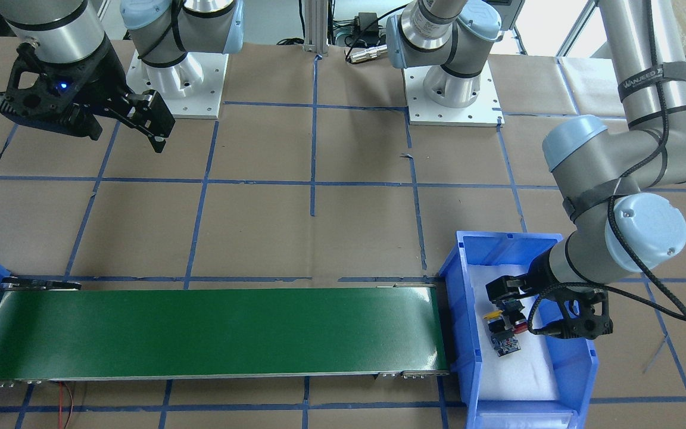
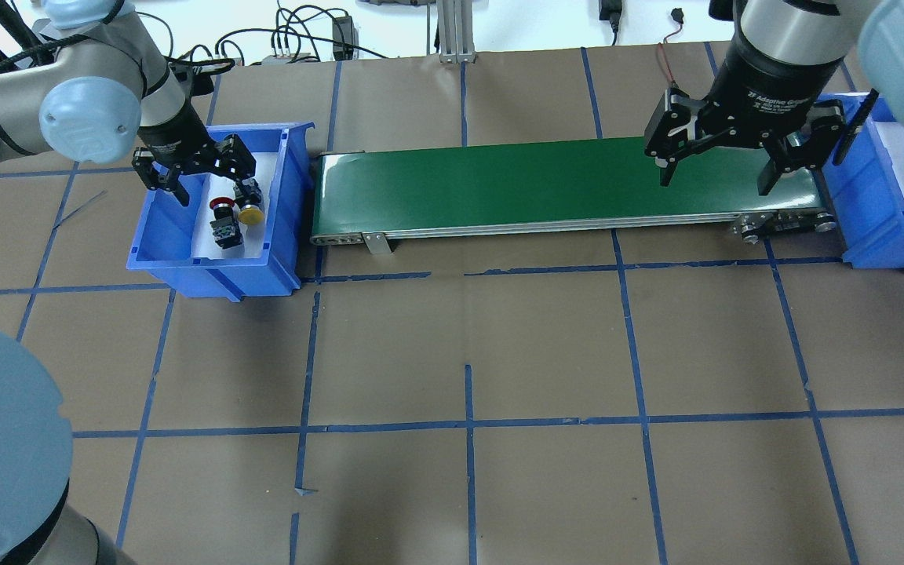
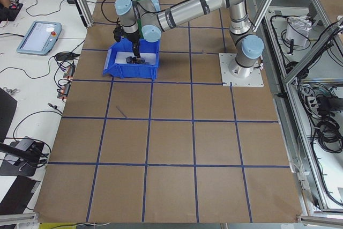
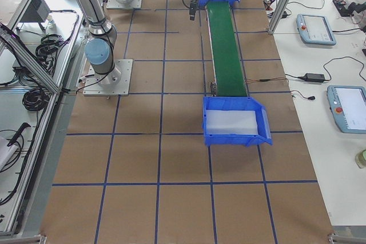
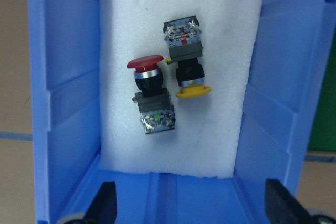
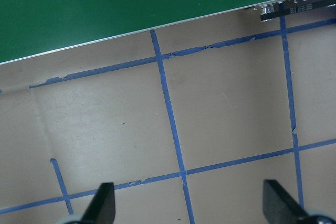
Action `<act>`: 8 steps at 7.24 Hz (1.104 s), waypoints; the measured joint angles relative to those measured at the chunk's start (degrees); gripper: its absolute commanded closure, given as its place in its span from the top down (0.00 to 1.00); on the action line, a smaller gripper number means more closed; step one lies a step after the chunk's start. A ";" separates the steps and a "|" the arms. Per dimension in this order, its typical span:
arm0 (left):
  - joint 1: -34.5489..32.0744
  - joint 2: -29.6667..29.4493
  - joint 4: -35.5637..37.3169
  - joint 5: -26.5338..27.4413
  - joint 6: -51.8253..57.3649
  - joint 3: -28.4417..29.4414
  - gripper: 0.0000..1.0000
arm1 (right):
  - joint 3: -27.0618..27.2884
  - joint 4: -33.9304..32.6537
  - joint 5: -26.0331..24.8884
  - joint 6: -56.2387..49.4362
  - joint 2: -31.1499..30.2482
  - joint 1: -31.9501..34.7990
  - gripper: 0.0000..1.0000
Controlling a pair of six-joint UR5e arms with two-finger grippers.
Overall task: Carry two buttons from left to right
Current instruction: 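Grasp the red-capped button switch with the left gripper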
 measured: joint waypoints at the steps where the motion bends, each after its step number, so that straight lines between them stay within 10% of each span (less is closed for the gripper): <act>1: 0.07 -2.00 3.16 0.00 0.05 0.03 0.98 | 0.00 0.00 0.00 0.00 0.01 0.00 1.00; 6: 0.05 -5.12 6.95 0.00 0.04 -0.01 0.95 | 0.09 0.03 -0.15 -0.11 0.06 -0.01 1.00; 8: -0.20 -5.22 7.08 -0.10 -0.08 0.02 0.64 | 0.42 -0.06 -0.18 -0.19 0.12 -0.01 1.00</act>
